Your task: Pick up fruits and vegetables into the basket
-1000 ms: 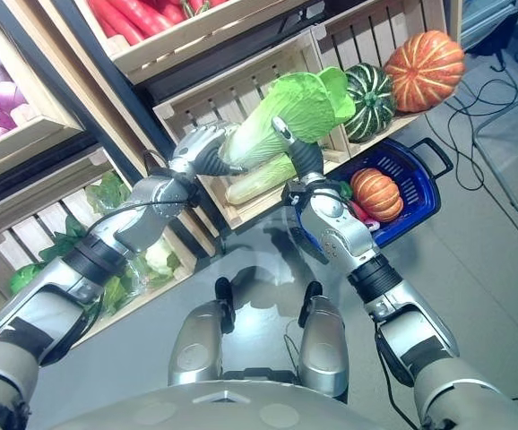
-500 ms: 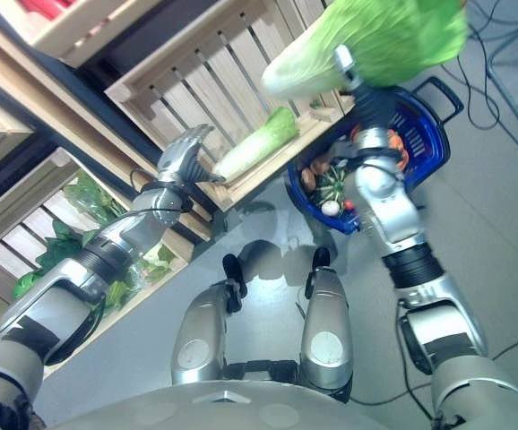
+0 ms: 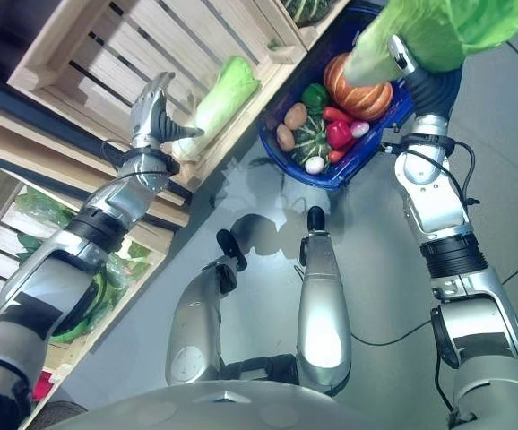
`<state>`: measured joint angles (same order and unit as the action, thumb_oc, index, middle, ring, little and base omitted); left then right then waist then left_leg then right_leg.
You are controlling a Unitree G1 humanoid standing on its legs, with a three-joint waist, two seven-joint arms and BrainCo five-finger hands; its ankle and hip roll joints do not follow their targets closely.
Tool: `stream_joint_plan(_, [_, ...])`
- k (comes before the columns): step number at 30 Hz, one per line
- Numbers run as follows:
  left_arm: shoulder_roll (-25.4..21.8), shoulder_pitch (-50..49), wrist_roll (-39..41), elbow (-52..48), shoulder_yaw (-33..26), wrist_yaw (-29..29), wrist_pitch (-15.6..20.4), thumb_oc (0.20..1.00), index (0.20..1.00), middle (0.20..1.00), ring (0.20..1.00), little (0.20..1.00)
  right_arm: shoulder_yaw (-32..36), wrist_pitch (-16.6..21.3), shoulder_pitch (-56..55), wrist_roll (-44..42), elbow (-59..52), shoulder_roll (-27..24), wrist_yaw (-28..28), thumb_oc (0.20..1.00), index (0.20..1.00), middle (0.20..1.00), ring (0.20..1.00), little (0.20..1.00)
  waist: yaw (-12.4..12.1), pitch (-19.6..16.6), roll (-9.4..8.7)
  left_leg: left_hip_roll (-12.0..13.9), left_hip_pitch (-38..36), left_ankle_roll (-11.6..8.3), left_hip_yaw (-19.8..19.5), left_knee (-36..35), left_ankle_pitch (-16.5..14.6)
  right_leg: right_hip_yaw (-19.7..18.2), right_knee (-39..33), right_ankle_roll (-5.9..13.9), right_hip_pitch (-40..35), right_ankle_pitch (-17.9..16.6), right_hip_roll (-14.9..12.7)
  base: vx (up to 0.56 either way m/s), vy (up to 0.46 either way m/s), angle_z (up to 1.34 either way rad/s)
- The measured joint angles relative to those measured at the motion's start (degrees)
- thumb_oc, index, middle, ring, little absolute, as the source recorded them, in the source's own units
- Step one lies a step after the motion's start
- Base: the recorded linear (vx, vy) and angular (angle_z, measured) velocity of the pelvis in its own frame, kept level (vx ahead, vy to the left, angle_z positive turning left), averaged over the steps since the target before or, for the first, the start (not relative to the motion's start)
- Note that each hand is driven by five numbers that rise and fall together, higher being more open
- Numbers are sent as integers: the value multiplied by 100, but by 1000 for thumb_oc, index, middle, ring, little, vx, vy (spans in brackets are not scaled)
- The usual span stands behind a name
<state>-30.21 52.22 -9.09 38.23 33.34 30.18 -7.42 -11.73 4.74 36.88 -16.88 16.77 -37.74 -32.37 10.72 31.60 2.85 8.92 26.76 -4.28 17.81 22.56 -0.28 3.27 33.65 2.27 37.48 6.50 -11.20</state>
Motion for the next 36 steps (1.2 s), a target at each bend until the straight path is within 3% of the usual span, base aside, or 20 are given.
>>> stream_joint_plan(4, [72, 424, 140, 252, 19, 102, -21, 1000, 1000, 1000, 1000, 1000, -228, -20, 390, -185, 815, -41, 144, 200, 200, 200, 200, 200, 23, 63, 127, -14, 255, -15, 43, -15, 62, -50, 154, -45, 367, -17, -11, 12, 50, -5])
stream_joint_plan(9, [218, 861, 535, 549, 60, 185, -117, 1000, 1000, 1000, 1000, 1000, -732, -58, 1031, -707, 1783, -30, 744, 200, 200, 200, 200, 200, -44, 87, 258, -124, 353, -51, 112, -329, 268, -95, 309, -120, 732, 33, -77, 14, 22, -1])
stream_joint_plan(18, [298, 1168, 1393, 1098, 66, 185, -164, 1000, 1000, 1000, 1000, 1000, -961, -92, 1985, -1387, 2784, 246, 1627, 200, 200, 200, 200, 200, -203, 87, 274, -129, 908, -157, 17, -407, 506, -25, 708, -306, 1465, 164, -118, 10, -9, 7])
stream_joint_plan(25, [297, 1255, 1792, 1351, 71, 171, -269, 1000, 1000, 1000, 1000, 1000, -1132, -171, 2494, -1516, 3329, 353, 1813, 200, 200, 200, 200, 200, -391, 82, 291, -109, 1284, -210, -99, -393, 615, 48, 904, -390, 1867, 218, -145, 16, -3, 7])
stream_joint_plan(35, [296, 1730, 1871, 1729, 350, 134, -274, 1000, 1000, 1000, 1000, 1000, -1180, -1041, 3271, -1383, 4702, 460, 1646, 200, 200, 200, 200, 200, -491, 82, 302, -112, 1875, -199, -246, -224, 659, 86, 1034, -417, 2357, 206, -193, 6, -29, 5])
stream_joint_plan(36, [296, 1776, 1871, 1732, 370, 128, -277, 1000, 1000, 1000, 1000, 1000, -1180, -1129, 3365, -1324, 4774, 470, 1640, 573, 573, 573, 573, 573, -503, 82, 302, -105, 1935, -193, -250, -185, 653, 84, 1046, -418, 2413, 205, -196, 0, -52, 2])
